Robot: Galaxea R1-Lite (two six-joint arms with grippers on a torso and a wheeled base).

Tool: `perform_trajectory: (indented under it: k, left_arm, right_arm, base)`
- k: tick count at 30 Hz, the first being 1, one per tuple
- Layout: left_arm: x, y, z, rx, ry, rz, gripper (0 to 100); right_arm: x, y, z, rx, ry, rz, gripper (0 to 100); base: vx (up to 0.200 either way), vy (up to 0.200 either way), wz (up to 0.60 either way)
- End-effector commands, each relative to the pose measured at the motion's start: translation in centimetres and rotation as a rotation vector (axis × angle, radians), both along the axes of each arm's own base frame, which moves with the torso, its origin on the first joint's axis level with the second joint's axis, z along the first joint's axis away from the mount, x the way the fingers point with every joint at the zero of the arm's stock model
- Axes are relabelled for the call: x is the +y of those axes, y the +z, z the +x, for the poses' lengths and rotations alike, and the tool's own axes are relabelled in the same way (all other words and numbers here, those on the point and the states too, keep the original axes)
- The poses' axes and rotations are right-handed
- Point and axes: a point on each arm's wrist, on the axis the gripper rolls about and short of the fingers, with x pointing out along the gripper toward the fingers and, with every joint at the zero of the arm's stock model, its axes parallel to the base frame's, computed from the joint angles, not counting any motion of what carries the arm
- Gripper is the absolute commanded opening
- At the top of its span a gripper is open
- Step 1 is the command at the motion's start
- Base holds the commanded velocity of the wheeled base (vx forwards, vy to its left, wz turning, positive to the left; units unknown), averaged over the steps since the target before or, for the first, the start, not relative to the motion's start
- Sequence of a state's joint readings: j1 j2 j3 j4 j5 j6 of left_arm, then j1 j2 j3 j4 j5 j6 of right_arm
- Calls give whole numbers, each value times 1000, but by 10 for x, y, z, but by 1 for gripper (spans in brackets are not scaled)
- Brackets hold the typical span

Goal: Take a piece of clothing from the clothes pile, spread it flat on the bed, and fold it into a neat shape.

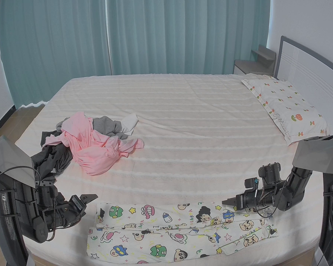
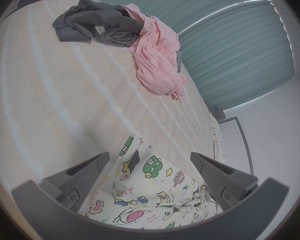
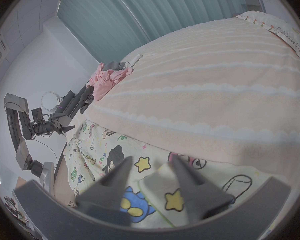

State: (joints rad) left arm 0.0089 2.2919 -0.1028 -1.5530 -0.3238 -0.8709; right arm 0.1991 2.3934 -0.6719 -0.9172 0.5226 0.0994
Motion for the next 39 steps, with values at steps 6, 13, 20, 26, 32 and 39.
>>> perform_trajectory:
  k: [6,13,20,26,32,39]
  left_arm:
    - [0,1,1,-16,1,0,100]
    - [0,1,1,-16,1,0,100]
    - [-1,0,1,-16,-7,3,100]
    - [-1,0,1,-16,-7,3,100]
    - [-1,0,1,-15,-7,3,100]
    - [-1,0,1,-15,-7,3,100]
  right_arm:
    - [2,0,-1,-4,4,-3,0]
    - [14,6,-6,-34,44,0,0]
    - [24,10,-8,-114,50,5,0]
    - [27,13,-6,-152,48,21,0]
    - [15,8,-6,-118,6,8,0]
    - [6,1,-11,-79,-15,-9,100]
  base:
    - [0,0,0]
    - [0,0,0]
    - [0,0,0]
    - [0,0,0]
    - [0,0,0]
    - [0,0,0]
